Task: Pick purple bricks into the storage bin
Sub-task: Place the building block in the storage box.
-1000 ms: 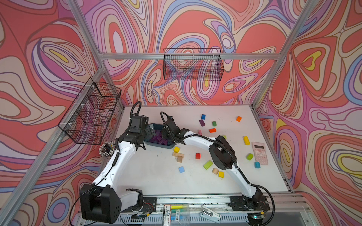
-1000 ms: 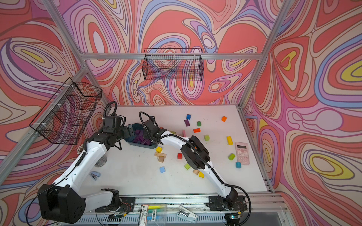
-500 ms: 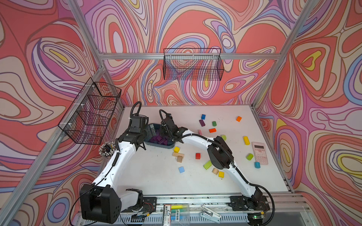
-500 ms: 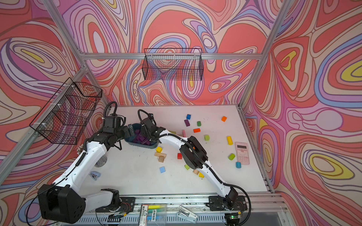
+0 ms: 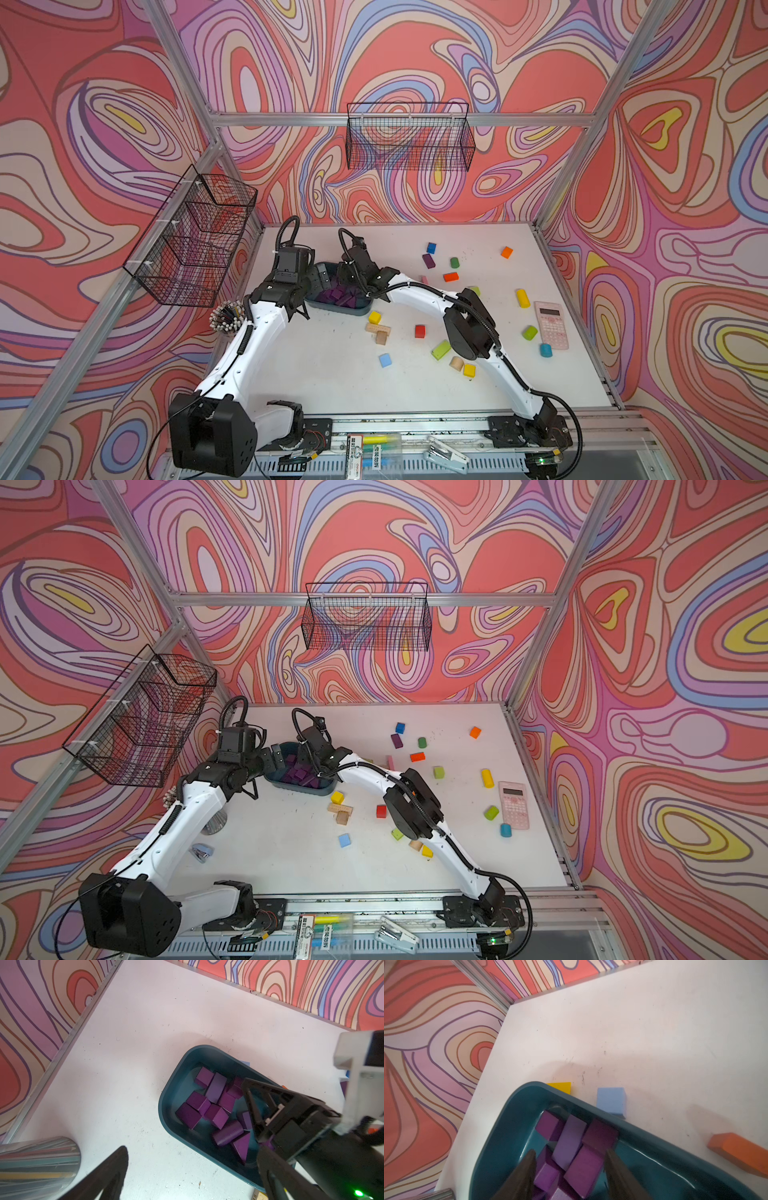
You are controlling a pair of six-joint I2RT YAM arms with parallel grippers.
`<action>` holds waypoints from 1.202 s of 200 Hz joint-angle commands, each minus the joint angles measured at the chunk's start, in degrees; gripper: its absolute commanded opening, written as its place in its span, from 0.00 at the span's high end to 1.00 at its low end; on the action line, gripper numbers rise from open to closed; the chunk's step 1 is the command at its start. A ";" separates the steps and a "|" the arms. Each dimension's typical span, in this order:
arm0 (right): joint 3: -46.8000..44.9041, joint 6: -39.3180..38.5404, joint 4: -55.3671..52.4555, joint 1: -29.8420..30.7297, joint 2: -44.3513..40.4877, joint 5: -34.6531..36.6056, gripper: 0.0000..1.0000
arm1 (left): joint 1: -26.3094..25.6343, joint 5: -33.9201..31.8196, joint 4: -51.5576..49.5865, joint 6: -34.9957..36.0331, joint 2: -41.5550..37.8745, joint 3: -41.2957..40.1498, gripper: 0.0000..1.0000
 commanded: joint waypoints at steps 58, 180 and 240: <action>-7.63 -3.64 0.87 -2.60 -14.51 6.90 0.29 | 0.32 0.58 -1.38 -0.55 -1.94 -0.05 0.00; -30.59 -8.24 -2.14 -7.82 -38.49 16.58 0.08 | 0.32 5.47 -0.42 2.66 -3.61 -0.09 0.00; -38.81 -9.29 -7.20 -12.86 -46.37 14.36 0.08 | 0.32 4.61 2.67 5.32 -8.94 -4.62 0.00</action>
